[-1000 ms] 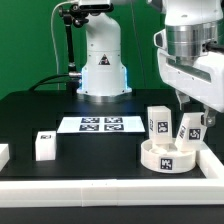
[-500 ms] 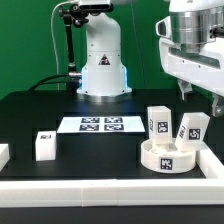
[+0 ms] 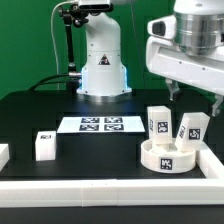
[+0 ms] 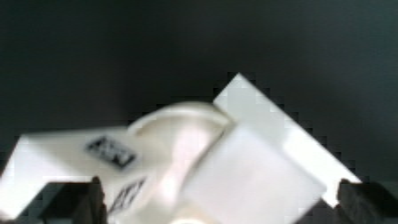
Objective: Assemble stool
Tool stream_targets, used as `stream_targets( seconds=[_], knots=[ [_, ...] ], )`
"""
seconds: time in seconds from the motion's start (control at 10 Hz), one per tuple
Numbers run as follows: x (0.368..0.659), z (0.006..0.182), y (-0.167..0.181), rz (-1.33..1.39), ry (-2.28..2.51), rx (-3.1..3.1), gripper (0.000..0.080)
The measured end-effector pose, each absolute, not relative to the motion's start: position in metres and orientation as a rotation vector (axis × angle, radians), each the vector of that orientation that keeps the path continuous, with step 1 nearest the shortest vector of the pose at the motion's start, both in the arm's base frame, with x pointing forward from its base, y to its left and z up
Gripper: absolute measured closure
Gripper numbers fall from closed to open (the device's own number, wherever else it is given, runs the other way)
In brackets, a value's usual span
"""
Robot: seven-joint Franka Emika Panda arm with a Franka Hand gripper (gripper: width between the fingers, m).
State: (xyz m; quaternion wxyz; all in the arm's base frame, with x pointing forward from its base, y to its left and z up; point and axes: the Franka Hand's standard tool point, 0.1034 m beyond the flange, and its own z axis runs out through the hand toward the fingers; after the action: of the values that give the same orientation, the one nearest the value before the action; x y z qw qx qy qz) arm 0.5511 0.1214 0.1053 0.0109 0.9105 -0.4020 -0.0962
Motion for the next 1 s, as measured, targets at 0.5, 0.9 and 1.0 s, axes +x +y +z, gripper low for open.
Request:
stream_targets(
  seconds=[0.5,0.9,1.0],
  knots=[
    [0.557,0.111,0.097,-0.280,-1.110,2.914,0.0151],
    [0.558,0.111,0.075,-0.286,-0.890,3.000,0.0151],
    [0.561,0.111,0.042,-0.279,-0.778,3.037,0.0151]
  ],
)
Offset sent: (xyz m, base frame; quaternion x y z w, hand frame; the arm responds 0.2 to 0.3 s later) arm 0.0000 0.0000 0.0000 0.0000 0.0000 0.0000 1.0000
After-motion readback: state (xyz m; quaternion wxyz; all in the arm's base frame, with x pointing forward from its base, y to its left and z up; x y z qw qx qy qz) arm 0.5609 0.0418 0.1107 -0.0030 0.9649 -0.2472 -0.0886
